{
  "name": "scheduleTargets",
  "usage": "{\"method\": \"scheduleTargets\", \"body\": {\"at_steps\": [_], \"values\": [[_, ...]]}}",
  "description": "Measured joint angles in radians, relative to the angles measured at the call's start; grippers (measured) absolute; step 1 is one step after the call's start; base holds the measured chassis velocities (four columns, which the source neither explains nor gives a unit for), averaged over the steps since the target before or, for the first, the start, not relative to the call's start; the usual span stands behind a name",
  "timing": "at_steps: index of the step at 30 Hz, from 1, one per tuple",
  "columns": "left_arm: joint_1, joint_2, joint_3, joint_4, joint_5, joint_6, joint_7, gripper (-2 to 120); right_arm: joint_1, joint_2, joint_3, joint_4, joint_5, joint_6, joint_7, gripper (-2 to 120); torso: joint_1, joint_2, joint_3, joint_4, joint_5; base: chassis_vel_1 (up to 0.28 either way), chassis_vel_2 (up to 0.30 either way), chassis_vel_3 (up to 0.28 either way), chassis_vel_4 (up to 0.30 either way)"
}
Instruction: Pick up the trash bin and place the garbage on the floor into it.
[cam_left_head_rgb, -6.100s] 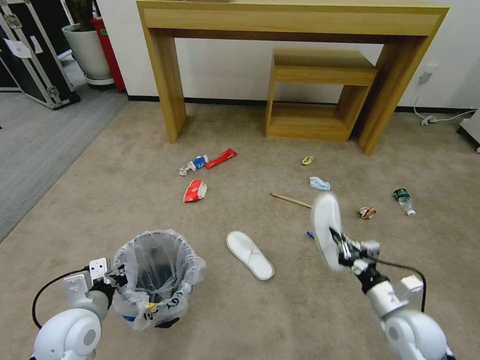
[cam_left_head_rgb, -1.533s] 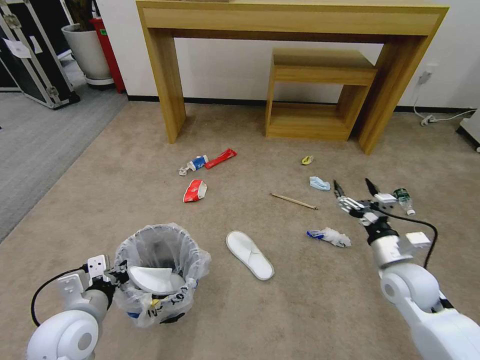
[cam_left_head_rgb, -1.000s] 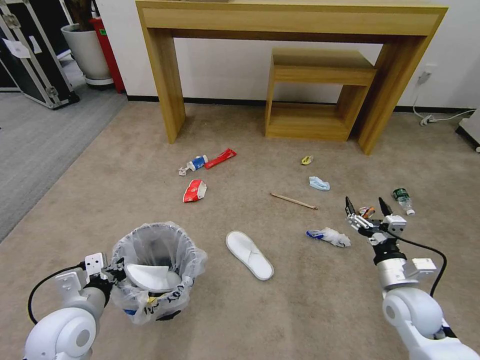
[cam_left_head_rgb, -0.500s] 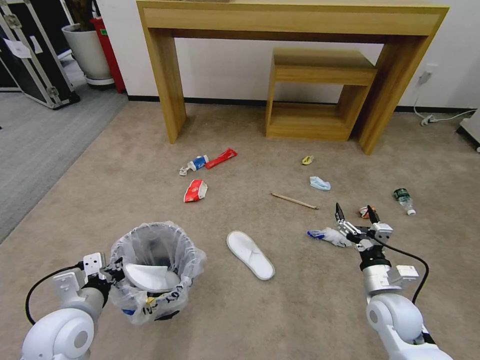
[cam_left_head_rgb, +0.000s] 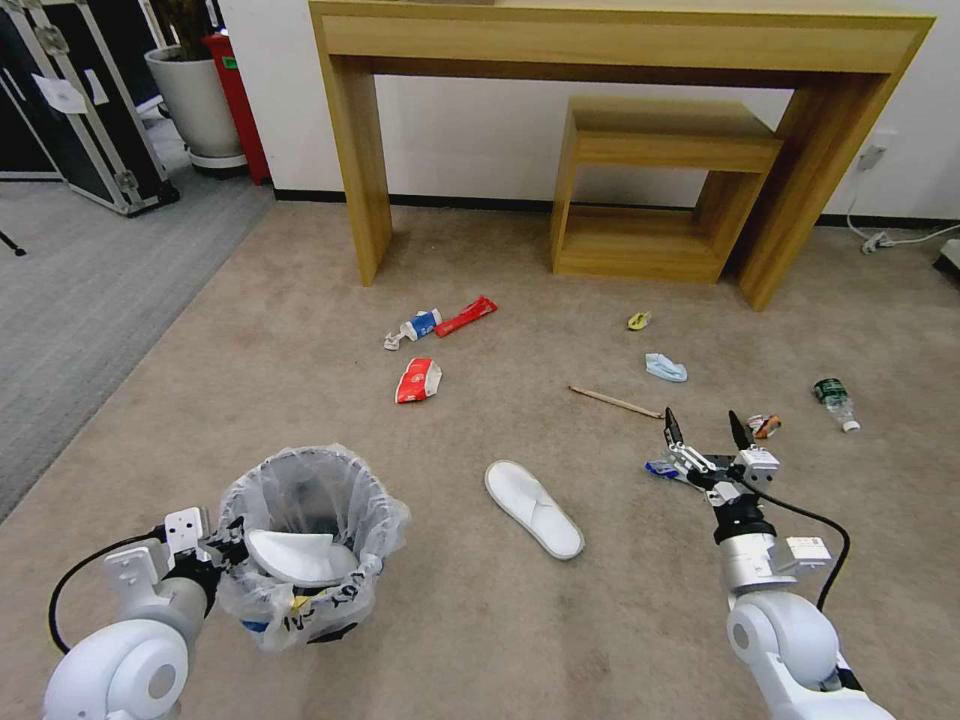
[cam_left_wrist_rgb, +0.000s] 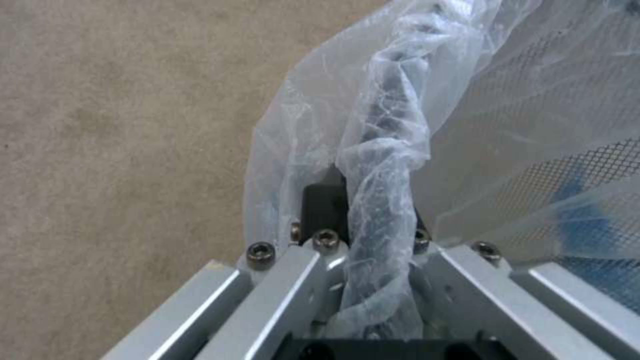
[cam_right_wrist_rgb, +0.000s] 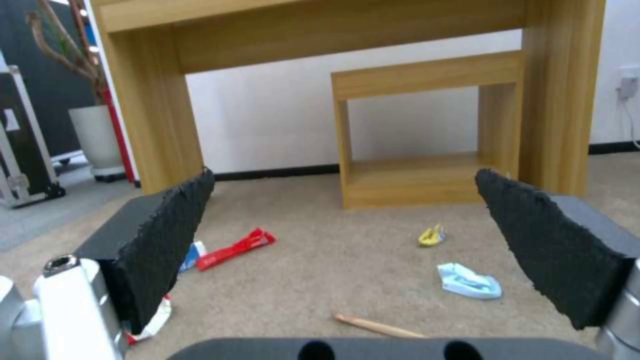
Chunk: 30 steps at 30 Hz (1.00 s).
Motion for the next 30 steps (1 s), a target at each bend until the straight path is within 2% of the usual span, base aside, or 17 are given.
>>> {"method": "scheduleTargets", "body": {"at_steps": [12, 30], "values": [[0.003, -0.008, 0.001, -0.001, 0.009, 0.000, 0.000, 1, -0.015, -0.008, 0.010, 0.011, -0.008, -0.022, -0.008, 100, 0.000, 0.000, 0.000, 0.0002, 0.0000, 0.000, 0.000, 0.000, 0.000], [0.012, -0.005, -0.013, -0.028, -0.018, 0.010, -0.008, 1, -0.017, -0.015, 0.005, 0.022, -0.004, -0.026, -0.012, 100, 0.000, 0.000, 0.000, 0.0001, 0.0000, -0.101, 0.103, 0.115, -0.102]]}}
